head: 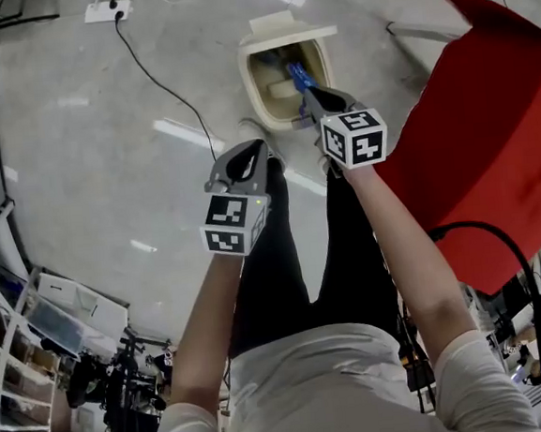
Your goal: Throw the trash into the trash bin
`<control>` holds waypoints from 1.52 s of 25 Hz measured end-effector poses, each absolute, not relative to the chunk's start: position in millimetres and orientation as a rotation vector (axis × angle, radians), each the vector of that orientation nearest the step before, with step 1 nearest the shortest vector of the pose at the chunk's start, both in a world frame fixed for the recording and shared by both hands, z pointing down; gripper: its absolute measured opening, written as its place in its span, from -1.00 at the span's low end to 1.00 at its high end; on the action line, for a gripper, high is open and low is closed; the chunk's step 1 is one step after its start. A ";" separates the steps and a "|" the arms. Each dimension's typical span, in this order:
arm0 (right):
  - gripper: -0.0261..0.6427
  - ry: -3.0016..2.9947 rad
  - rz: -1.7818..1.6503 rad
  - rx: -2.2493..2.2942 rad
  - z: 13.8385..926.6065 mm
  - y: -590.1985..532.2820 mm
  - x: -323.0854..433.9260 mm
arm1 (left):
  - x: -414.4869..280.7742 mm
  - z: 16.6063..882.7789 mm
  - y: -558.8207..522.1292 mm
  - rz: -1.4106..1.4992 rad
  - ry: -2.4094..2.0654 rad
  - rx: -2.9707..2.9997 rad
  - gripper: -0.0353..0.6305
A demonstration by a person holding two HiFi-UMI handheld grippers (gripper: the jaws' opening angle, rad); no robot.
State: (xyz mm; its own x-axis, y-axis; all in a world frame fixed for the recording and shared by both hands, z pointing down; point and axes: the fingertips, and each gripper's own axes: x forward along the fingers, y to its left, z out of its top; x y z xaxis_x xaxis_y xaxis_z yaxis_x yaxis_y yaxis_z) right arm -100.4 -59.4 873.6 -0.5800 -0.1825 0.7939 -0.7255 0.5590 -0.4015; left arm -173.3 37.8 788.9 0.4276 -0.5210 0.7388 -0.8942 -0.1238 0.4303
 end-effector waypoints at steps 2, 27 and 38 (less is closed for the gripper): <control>-0.92 -2.069 0.958 0.752 886.5 -59.5 -98.2 | -172.0 802.6 41.6 0.531 -1.211 1.778 -0.88; -0.78 -2.135 0.919 0.730 765.5 -31.9 -83.4 | -173.2 703.3 63.8 0.507 -1.308 1.786 -0.88; -0.84 -2.238 0.890 0.656 618.4 1.6 -53.2 | -140.7 580.8 87.9 0.569 -1.246 1.926 -0.88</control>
State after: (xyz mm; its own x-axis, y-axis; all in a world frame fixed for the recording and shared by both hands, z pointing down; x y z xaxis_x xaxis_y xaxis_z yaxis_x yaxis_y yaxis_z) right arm -53.2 1.6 618.4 -0.6743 -0.2092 0.7082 -0.6384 0.6471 -0.4167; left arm -140.7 87.9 580.8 0.4248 -0.5667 0.7060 -0.9046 -0.2361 0.3548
